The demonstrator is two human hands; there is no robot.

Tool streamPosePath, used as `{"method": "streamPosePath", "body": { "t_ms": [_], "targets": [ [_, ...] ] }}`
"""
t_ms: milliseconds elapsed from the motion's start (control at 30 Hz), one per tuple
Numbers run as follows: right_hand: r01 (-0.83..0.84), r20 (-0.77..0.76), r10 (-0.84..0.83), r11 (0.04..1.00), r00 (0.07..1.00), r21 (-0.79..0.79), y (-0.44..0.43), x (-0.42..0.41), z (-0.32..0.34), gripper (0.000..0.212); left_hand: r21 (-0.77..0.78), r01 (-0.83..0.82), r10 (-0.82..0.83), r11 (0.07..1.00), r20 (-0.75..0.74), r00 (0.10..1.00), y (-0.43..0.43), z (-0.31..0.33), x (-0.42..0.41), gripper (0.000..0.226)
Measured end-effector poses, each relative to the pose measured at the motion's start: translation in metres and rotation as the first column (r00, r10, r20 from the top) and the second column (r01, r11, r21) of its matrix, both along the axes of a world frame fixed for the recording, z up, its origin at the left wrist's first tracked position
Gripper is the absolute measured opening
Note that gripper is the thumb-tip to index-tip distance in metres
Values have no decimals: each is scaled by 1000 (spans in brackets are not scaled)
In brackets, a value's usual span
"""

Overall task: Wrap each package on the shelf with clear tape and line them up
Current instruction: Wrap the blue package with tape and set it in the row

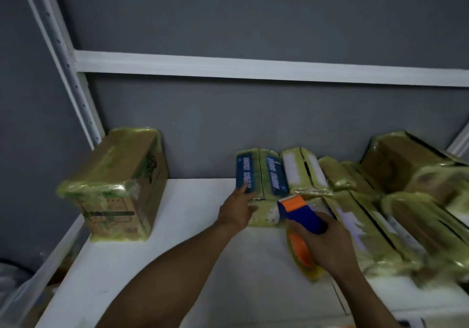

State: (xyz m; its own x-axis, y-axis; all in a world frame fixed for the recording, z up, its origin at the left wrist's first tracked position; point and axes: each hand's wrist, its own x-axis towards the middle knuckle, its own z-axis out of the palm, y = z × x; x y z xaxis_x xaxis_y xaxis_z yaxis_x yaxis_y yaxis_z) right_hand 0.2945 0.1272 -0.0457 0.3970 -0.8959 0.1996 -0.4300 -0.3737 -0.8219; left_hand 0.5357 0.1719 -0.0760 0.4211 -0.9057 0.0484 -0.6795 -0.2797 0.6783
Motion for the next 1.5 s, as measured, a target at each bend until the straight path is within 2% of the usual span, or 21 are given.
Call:
{"method": "streamPosePath", "body": {
  "t_ms": [67,133,233,300,367,433,500,567,600,667,700,800,833,933,1067,1167,1333,1433,1500],
  "targets": [
    [11,4,-11,1000,1000,19,-3,-5,-1,22,-53,-55,49,997,-106,993,5,1,-2,25],
    [28,15,-28,999,999,42,-7,-10,-3,23,-135,-119,97,984,-157,983,10,-3,3,8],
    [38,46,-41,997,998,59,-9,-13,-6,22,-174,-128,85,976,-238,968,32,-5,11,20],
    [32,73,-37,997,997,67,-6,-9,-6,21,-187,-123,89,975,-178,980,52,-7,18,28],
    [10,81,-16,997,997,75,-2,-1,-5,22,-179,-157,135,971,-130,982,75,-12,29,26],
    [-14,75,8,997,997,79,3,9,-4,25,-104,-230,238,968,71,969,96,-13,42,33],
    [-44,65,40,996,997,73,8,20,-4,26,-18,-331,324,943,260,909,113,-6,61,49],
    [-81,72,75,994,995,77,14,29,-3,26,-50,-399,395,916,294,870,124,2,72,53],
    [-96,76,90,992,993,77,17,32,-3,26,-123,-386,405,914,237,883,125,6,71,49],
    [-120,63,115,989,991,82,20,40,0,29,-206,-318,344,925,105,933,120,14,58,42],
    [-125,58,120,989,991,82,21,43,1,29,-162,-276,296,947,114,948,115,15,50,52],
    [-139,74,135,989,988,59,23,54,7,23,126,-182,156,975,195,968,107,2,39,108],
    [-152,82,148,987,986,48,24,57,9,20,187,-162,118,969,225,967,108,-5,39,116],
    [-206,82,204,978,975,13,28,60,18,24,170,-147,95,974,284,954,120,-17,40,113],
    [-276,81,274,961,958,7,32,67,30,27,187,-60,13,981,245,969,154,-16,49,111],
    [-328,53,329,944,943,-30,39,79,39,39,223,-13,-45,975,253,966,186,-15,56,110],
    [-433,6,434,901,901,-34,47,113,53,35,249,112,-166,962,207,964,215,-13,55,111],
    [-541,-4,541,841,841,-30,54,132,56,34,175,178,-211,968,193,958,227,-14,55,111],
    [-600,-43,599,799,799,-19,57,141,54,32,82,161,-173,983,164,971,237,-15,55,112]
  ]
}}
